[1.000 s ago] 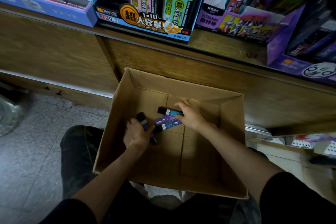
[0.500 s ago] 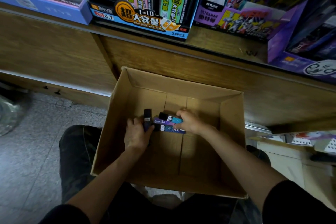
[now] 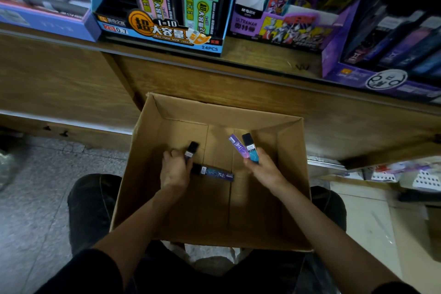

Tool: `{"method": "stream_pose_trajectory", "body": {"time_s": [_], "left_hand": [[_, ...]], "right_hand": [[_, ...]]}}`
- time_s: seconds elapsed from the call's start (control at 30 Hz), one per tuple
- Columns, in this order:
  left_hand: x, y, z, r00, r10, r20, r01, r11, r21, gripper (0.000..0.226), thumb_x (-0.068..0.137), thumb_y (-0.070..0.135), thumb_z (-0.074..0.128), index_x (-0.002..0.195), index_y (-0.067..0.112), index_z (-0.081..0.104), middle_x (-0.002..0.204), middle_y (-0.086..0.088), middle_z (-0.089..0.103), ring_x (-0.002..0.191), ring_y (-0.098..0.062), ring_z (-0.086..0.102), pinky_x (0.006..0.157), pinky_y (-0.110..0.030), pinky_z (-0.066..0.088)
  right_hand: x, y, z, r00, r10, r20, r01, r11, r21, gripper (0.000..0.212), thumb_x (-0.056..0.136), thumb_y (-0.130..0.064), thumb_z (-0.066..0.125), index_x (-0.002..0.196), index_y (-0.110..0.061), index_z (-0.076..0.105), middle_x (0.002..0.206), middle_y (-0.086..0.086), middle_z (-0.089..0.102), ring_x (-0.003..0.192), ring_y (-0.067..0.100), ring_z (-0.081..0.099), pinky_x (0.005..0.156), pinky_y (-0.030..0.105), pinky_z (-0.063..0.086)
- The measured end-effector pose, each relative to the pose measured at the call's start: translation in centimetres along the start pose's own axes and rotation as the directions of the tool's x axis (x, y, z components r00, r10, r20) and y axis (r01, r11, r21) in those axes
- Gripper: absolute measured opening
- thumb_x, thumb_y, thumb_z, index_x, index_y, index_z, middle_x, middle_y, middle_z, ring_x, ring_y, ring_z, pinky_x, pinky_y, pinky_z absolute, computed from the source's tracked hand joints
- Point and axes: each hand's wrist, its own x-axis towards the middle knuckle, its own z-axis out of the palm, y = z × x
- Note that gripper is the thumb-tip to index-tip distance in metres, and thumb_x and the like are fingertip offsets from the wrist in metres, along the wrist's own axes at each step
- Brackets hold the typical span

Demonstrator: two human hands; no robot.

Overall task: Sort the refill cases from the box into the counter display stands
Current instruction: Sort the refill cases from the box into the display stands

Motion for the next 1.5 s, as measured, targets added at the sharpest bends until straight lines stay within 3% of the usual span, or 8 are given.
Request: {"method": "stream_pose_trajectory", "body": {"time_s": [0.2, 0.4, 0.6, 0.8, 0.97, 1.13, 1.33, 1.5], "left_hand": [[-0.9, 0.3, -1.1, 0.989, 0.088, 0.115, -0.048, 0.948, -0.314, 0.026, 0.094, 0.013, 0.051, 0.116, 0.013, 0.038, 0.105, -0.005, 0.057, 0.098, -0.02, 0.06, 0.081, -0.031, 0.049], [-1.0, 1.6, 0.7, 0.848, 0.42, 0.325, -0.502, 0.833, 0.234, 0.056, 0.084, 0.041, 0.064, 0.128, 0.019, 0.037, 0.124, -0.002, 0.05, 0.108, -0.02, 0.055, 0.09, -0.032, 0.043], [-0.5, 2.5, 1.5, 0.859, 0.363, 0.361, -0.494, 0.773, 0.398, 0.04, 0.09, 0.034, 0.058, 0.123, 0.012, 0.05, 0.127, -0.006, 0.048, 0.106, -0.02, 0.055, 0.09, -0.031, 0.045], [-1.5, 2.7, 0.5, 0.922, 0.185, 0.34, -0.141, 0.978, -0.151, 0.027, 0.093, 0.025, 0.056, 0.115, 0.009, 0.05, 0.093, -0.004, 0.061, 0.077, -0.012, 0.055, 0.057, -0.019, 0.037], [-3.2, 4.7, -1.9, 0.919, 0.223, 0.325, 0.062, 0.732, -0.678, 0.009, 0.093, 0.018, 0.056, 0.086, 0.013, 0.055, 0.061, 0.003, 0.058, 0.056, -0.013, 0.049, 0.058, -0.019, 0.04], [-5.0, 7.6, -5.5, 0.936, 0.294, 0.196, -0.025, 0.607, -0.794, 0.031, 0.075, 0.049, 0.065, 0.067, 0.021, 0.055, 0.049, 0.01, 0.045, 0.046, -0.003, 0.043, 0.047, -0.015, 0.039], [-7.3, 10.2, -9.1, 0.909, 0.372, 0.186, 0.01, 0.428, -0.904, 0.042, 0.071, 0.035, 0.07, 0.1, 0.006, 0.059, 0.067, 0.0, 0.064, 0.058, -0.011, 0.061, 0.048, -0.023, 0.048], [-8.3, 11.7, -12.6, 0.893, 0.422, 0.156, -0.041, 0.423, -0.905, 0.045, 0.068, 0.038, 0.07, 0.098, 0.007, 0.059, 0.072, -0.007, 0.067, 0.06, -0.018, 0.062, 0.049, -0.025, 0.052]], "right_hand": [[-1.2, 0.4, 0.2, 0.998, -0.052, -0.024, 0.053, 0.996, 0.073, 0.024, 0.096, -0.026, 0.051, 0.118, -0.018, 0.044, 0.106, -0.002, 0.054, 0.097, 0.012, 0.055, 0.086, 0.033, 0.046], [-2.0, 1.0, -0.6, 0.995, -0.056, -0.08, 0.064, 0.993, 0.102, 0.023, 0.096, -0.025, 0.051, 0.116, -0.017, 0.046, 0.104, 0.001, 0.055, 0.089, 0.014, 0.054, 0.084, 0.035, 0.047], [-3.0, 1.4, -1.6, 0.997, -0.034, -0.072, 0.044, 0.989, 0.139, 0.023, 0.095, -0.024, 0.051, 0.116, -0.016, 0.047, 0.102, 0.004, 0.056, 0.088, 0.015, 0.055, 0.083, 0.035, 0.047], [-3.7, 0.0, -1.3, 0.996, -0.078, -0.05, 0.087, 0.972, 0.216, 0.023, 0.094, -0.024, 0.053, 0.116, -0.019, 0.049, 0.095, -0.004, 0.057, 0.079, 0.007, 0.055, 0.065, 0.018, 0.043], [-4.7, -2.9, -0.7, 0.992, -0.124, -0.035, 0.128, 0.928, 0.349, 0.024, 0.093, -0.021, 0.056, 0.116, -0.02, 0.051, 0.095, 0.0, 0.058, 0.078, 0.008, 0.057, 0.064, 0.02, 0.044], [-6.6, -6.2, -0.7, 0.964, -0.265, -0.03, 0.255, 0.887, 0.384, 0.017, 0.093, -0.018, 0.055, 0.106, -0.029, 0.053, 0.094, -0.001, 0.059, 0.08, 0.009, 0.058, 0.066, 0.017, 0.049], [-9.5, -10.3, -1.3, 0.902, -0.43, 0.033, 0.395, 0.853, 0.342, 0.023, 0.093, -0.014, 0.055, 0.115, -0.021, 0.05, 0.095, -0.003, 0.061, 0.071, 0.004, 0.061, 0.063, 0.019, 0.05], [-11.9, -13.2, -2.7, 0.859, -0.512, -0.005, 0.497, 0.832, 0.245, 0.026, 0.092, -0.019, 0.057, 0.117, -0.017, 0.051, 0.094, -0.007, 0.061, 0.077, 0.003, 0.063, 0.066, 0.017, 0.05]]}}
